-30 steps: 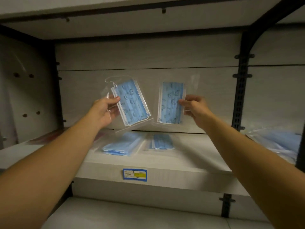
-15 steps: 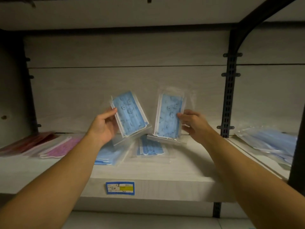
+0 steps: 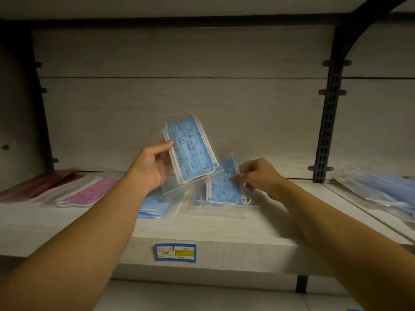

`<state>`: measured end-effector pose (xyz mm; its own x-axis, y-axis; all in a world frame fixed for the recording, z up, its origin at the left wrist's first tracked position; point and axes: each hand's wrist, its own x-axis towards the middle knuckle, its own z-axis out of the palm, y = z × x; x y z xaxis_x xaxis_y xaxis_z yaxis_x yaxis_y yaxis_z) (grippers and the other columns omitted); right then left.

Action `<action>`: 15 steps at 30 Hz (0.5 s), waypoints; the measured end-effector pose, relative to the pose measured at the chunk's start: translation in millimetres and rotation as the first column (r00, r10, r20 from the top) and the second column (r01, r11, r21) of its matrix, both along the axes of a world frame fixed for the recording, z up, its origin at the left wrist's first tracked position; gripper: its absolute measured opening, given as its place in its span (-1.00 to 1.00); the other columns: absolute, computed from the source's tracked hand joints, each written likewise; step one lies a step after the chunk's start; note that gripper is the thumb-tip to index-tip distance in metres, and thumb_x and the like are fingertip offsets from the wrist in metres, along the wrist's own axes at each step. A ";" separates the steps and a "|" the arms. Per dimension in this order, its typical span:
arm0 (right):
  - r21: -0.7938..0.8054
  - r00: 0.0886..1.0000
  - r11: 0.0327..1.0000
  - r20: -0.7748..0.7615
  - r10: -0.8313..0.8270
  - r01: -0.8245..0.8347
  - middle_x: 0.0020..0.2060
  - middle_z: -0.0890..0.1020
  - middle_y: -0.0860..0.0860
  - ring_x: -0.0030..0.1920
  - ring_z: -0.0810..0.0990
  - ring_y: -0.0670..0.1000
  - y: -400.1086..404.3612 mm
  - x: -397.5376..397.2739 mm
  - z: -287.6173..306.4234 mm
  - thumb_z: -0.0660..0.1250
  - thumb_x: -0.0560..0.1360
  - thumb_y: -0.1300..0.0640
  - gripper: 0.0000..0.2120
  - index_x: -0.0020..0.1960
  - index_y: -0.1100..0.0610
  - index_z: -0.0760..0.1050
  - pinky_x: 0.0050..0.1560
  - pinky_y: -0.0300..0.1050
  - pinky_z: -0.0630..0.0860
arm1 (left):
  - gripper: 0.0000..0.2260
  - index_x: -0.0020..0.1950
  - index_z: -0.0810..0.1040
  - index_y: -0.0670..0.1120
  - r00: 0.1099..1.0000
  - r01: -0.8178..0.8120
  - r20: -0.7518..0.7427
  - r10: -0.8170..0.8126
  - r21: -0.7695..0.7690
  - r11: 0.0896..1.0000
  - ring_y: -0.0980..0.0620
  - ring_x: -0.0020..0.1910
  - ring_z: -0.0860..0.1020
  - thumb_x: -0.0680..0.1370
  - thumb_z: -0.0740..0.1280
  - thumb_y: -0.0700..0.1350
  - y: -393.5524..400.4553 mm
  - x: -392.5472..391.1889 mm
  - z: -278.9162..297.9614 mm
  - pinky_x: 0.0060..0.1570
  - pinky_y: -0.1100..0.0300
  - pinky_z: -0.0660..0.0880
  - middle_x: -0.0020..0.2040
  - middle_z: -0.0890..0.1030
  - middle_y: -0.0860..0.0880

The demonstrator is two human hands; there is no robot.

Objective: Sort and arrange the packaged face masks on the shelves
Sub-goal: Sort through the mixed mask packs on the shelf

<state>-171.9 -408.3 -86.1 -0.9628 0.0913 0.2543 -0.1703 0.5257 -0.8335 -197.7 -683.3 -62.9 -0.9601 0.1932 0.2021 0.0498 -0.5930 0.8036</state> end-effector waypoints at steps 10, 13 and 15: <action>0.456 0.987 0.878 -0.007 -0.158 0.144 -0.17 0.56 -0.08 -0.21 0.52 -0.11 -1.7 -3.1 -8.2 0.56 0.39 -0.14 -0.65 0.06 0.03 0.64 -0.31 -0.28 0.37 | -0.53 0.35 0.51 -0.19 0.998 0.022 -0.050 -0.026 -0.077 0.997 -0.26 0.37 0.51 0.43 0.40 -0.22 1.8 -3.8 -2.9 0.33 -0.18 0.49 0.36 0.53 -0.27; 0.530 0.978 0.825 -0.034 -0.208 0.194 0.02 0.57 0.00 -0.04 0.53 0.00 -1.1 -7.1 -11.2 0.57 0.33 -0.22 -0.50 0.12 0.05 0.59 -0.09 -0.19 0.42 | -0.46 0.40 0.47 -0.28 0.998 0.027 -0.059 -0.035 -0.130 0.991 -0.28 0.34 0.53 0.42 0.40 -0.24 4.0 -2.6 -5.5 0.29 -0.17 0.52 0.35 0.53 -0.31; 0.552 0.971 0.805 -0.045 -0.233 0.219 0.14 0.52 0.05 0.02 0.49 0.02 2.2 -9.4 -13.0 0.56 0.31 -0.25 -0.39 0.20 0.09 0.54 -0.01 -0.16 0.41 | -0.45 0.39 0.47 -0.32 0.996 0.025 -0.080 -0.038 -0.166 0.986 -0.30 0.33 0.53 0.40 0.42 -0.26 7.5 -0.7 -7.4 0.33 -0.19 0.48 0.34 0.53 -0.34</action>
<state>-181.3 -406.1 -99.2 -0.9387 0.1589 0.3059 0.0262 0.9177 -0.3965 -198.3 -675.9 -70.3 -0.9344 0.2602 0.2435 0.1036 -0.4553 0.8843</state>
